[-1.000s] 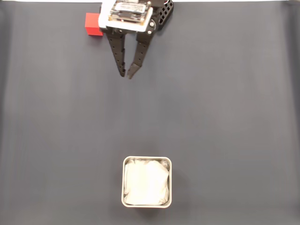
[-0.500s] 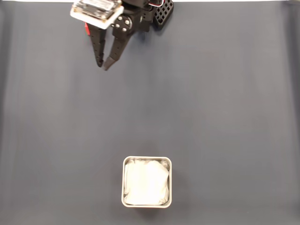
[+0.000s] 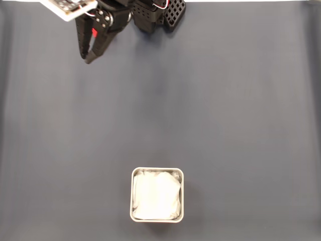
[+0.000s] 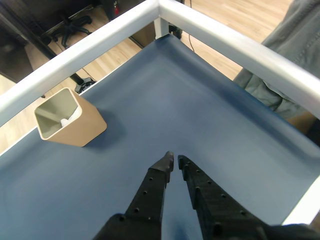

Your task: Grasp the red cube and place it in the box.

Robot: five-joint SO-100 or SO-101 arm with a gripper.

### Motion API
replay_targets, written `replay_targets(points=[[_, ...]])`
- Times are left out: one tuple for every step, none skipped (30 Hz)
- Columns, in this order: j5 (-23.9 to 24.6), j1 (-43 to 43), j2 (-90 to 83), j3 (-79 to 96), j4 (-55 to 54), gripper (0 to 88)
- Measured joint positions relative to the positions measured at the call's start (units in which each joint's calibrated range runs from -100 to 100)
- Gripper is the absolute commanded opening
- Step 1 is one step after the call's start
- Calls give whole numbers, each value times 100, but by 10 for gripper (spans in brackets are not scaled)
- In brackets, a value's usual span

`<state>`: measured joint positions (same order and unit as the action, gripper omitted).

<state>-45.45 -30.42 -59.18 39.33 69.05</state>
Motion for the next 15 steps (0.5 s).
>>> replay_targets(points=[[15, -74, 0, 0, 24, 0], [24, -141, 0, 0, 48, 0], [34, -208, 0, 0, 64, 0], [34, -274, 0, 0, 95, 0], [34, -341, 0, 0, 111, 0], [34, -401, 0, 0, 111, 0], [34, -467, 0, 0, 111, 0], [34, -527, 0, 0, 111, 0], [34, -586, 0, 0, 111, 0], [63, -638, 0, 0, 111, 0], [83, -697, 0, 0, 111, 0], [98, -757, 0, 0, 111, 0], [107, -816, 0, 0, 111, 0], [122, -875, 0, 0, 135, 0], [132, -920, 0, -9, 159, 0]])
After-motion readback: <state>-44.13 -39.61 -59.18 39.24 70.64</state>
